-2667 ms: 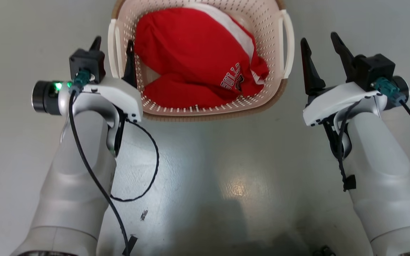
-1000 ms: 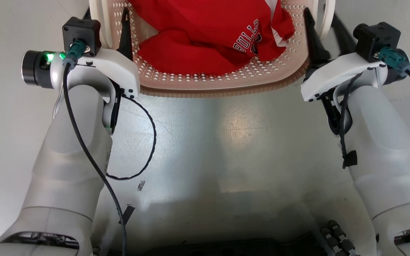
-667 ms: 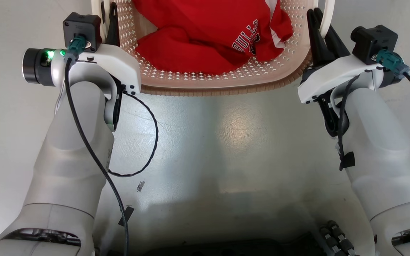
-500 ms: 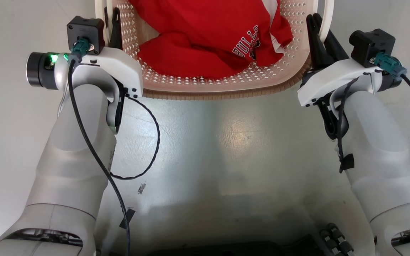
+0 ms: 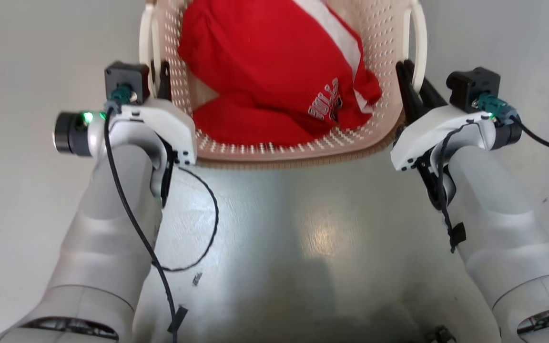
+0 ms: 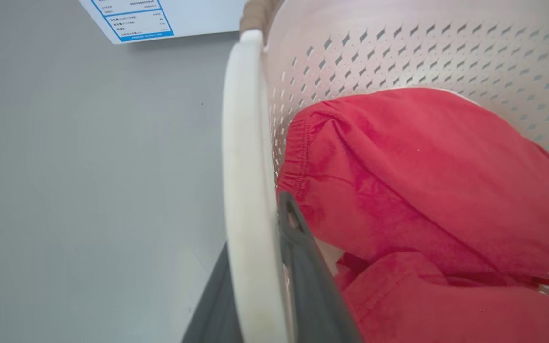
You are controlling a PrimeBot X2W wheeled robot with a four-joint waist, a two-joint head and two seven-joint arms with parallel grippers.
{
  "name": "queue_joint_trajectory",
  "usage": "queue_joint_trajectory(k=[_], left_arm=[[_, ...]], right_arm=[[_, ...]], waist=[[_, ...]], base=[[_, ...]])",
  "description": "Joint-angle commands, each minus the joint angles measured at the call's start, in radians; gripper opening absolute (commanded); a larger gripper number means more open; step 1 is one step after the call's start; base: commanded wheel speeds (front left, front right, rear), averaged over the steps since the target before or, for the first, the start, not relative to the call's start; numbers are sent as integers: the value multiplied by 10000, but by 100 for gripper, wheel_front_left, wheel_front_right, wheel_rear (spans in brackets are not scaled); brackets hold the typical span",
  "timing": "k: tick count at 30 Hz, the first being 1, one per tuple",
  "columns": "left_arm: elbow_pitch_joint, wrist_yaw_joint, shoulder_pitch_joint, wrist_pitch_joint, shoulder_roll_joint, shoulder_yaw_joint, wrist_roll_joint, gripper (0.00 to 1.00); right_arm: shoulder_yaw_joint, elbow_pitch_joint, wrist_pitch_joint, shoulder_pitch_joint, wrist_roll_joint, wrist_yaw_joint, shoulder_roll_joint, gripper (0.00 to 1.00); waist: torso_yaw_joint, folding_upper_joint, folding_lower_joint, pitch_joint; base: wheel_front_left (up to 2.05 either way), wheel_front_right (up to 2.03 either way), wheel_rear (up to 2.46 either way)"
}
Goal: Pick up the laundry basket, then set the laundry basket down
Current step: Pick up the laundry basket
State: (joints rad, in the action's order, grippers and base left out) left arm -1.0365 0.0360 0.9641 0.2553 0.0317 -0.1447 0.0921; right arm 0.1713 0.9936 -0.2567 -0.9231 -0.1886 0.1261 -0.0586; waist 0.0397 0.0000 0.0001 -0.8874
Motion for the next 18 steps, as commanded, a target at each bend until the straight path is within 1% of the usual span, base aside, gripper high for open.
queue_joint_trajectory(k=[1, 5, 11, 18], left_arm=[[-68, -150, -485, 65, 213, 9, 85, 0], [-646, -247, -734, 65, 193, -173, 353, 0], [-1370, -511, -1369, 65, 188, -716, 1139, 0], [-2051, -536, -2420, 65, 186, -1312, 2021, 0]], right_arm=[[310, 103, -51, 423, -103, 46, 83, 0], [629, 619, -51, 555, -321, 46, 84, 0], [1389, 1329, -51, 1072, -927, 46, 84, 0], [2655, 1919, 23, 1991, -1922, 46, 84, 0]], waist=[[-13, 0, 0, 645], [23, 0, 0, 1551], [156, 0, 0, 3160], [436, 0, 0, 5171]], base=[[0, 0, 0], [0, 0, 0], [0, 0, 0], [0, 0, 0]])
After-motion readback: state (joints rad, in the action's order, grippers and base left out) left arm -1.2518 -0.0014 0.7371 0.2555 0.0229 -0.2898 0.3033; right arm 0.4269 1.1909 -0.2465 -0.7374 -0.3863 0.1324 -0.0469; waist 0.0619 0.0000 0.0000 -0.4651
